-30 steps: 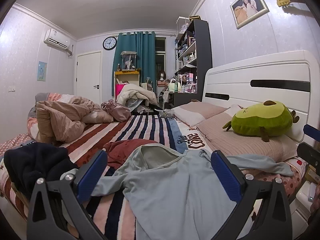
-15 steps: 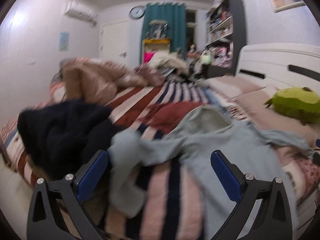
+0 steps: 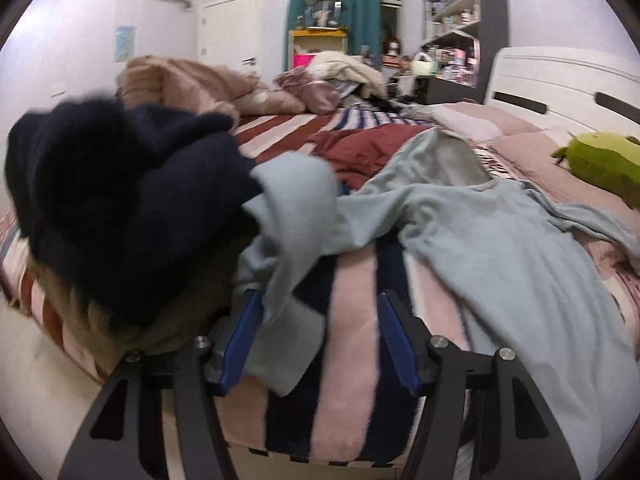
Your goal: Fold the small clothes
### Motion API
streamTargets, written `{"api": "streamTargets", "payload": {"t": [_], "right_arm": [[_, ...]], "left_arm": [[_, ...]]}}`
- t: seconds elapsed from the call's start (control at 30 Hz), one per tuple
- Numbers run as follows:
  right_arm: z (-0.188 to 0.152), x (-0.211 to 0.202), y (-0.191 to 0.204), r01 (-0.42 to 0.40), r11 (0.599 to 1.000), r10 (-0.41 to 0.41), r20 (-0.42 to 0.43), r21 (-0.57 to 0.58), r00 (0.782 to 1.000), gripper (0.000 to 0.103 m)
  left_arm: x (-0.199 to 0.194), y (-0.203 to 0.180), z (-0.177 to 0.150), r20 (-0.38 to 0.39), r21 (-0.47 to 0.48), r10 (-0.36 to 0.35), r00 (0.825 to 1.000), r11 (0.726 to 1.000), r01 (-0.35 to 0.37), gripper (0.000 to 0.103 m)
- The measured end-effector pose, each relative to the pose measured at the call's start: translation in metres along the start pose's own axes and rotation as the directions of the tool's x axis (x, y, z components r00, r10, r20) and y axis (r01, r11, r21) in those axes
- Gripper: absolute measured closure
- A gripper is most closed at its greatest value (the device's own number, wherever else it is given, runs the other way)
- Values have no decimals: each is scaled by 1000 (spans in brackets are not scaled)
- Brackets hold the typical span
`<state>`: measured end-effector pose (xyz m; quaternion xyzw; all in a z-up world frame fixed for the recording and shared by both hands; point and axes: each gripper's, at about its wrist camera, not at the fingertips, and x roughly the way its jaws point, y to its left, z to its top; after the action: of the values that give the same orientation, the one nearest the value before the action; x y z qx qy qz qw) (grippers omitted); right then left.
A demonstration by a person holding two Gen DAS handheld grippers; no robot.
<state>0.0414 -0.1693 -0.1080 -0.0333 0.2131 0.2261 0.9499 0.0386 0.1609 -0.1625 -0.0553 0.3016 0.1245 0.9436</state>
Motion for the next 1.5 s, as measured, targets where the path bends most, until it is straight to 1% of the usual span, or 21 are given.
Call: {"api": "streamTargets", "payload": {"t": [0.1, 0.27, 0.33, 0.4, 0.43, 0.47, 0.63, 0.8, 0.9, 1.0, 1.03, 1.07, 1.13, 1.2, 1.23, 1.27, 1.3, 1.37, 1.4, 1.43, 1.5], "right_arm": [[-1, 1, 2, -5, 1000, 5, -11, -3, 1000, 0], [-3, 4, 2, -21, 1000, 22, -23, 8, 1000, 0], [-4, 5, 3, -24, 1000, 24, -26, 5, 999, 0], [-5, 8, 3, -18, 1000, 18, -33, 1, 999, 0], [-5, 10, 2, -14, 1000, 14, -38, -2, 999, 0], [-6, 13, 1, -6, 1000, 6, -46, -5, 999, 0], [-12, 13, -5, -4, 1000, 5, -53, 14, 999, 0], [-15, 9, -12, -21, 999, 22, -37, 34, 999, 0], [-15, 4, -16, -18, 999, 18, -15, 26, 1000, 0], [-14, -3, -23, -16, 999, 16, 7, 29, 1000, 0], [-14, -6, -26, -13, 999, 13, 11, 31, 1000, 0], [-14, -7, -30, -8, 999, 8, 14, 31, 1000, 0], [-15, -11, -36, 8, 999, -8, 14, 36, 1000, 0], [-17, -12, -44, 20, 999, -21, 4, 45, 1000, 0], [-17, -13, -47, 24, 999, -24, -4, 49, 1000, 0], [-19, -13, -50, 27, 998, -26, -15, 49, 1000, 0], [-20, -13, -52, 28, 999, -27, -24, 46, 999, 0], [-22, -11, -53, 25, 999, -24, -46, 27, 999, 0], [-22, -9, -52, 22, 1000, -21, -51, 18, 998, 0], [-20, -6, -50, 14, 1000, -13, -55, 8, 998, 0], [-13, 1, -42, -36, 999, 35, -66, -13, 997, 0]], "left_arm": [[2, 11, -9, -3, -36, 23, 1000, 999, -23, 44], [21, 16, -20, -62, -62, 34, 997, 997, -38, 44], [29, 19, -22, -70, -75, 16, 997, 997, -21, 54], [35, 17, -21, -72, -62, 18, 997, 998, -23, 83], [36, 15, -20, -70, -53, 23, 997, 998, -27, 89], [34, 14, -16, -59, -50, 4, 998, 999, -7, 94], [-4, 5, 7, 62, -5, -58, 996, 998, 59, 95], [-54, -28, 51, 190, 106, -173, 966, 982, 155, 95], [-72, -69, 78, 210, 191, -347, 914, 932, 309, 95], [-76, -110, 91, 175, 258, -489, 855, 860, 440, 95], [-71, -126, 93, 140, 266, -553, 821, 820, 507, 95], [-61, -147, 93, 60, 262, -638, 768, 752, 605, 95], [-33, -186, 83, -106, 246, -715, 691, 654, 715, 94], [-11, -214, 67, -215, 282, -669, 711, 655, 701, 91], [-5, -220, 60, -238, 288, -656, 717, 657, 697, 87], [-1, -221, 55, -260, 280, -654, 710, 653, 704, 76], [-2, -215, 52, -260, 266, -665, 700, 648, 714, 60], [-10, -192, 52, -221, 225, -692, 687, 649, 726, 40], [-16, -177, 53, -198, 204, -695, 691, 660, 723, 39], [-20, -162, 55, -180, 187, -688, 703, 678, 711, 39], [-26, -134, 57, -136, 167, -638, 758, 740, 652, 39]]}}
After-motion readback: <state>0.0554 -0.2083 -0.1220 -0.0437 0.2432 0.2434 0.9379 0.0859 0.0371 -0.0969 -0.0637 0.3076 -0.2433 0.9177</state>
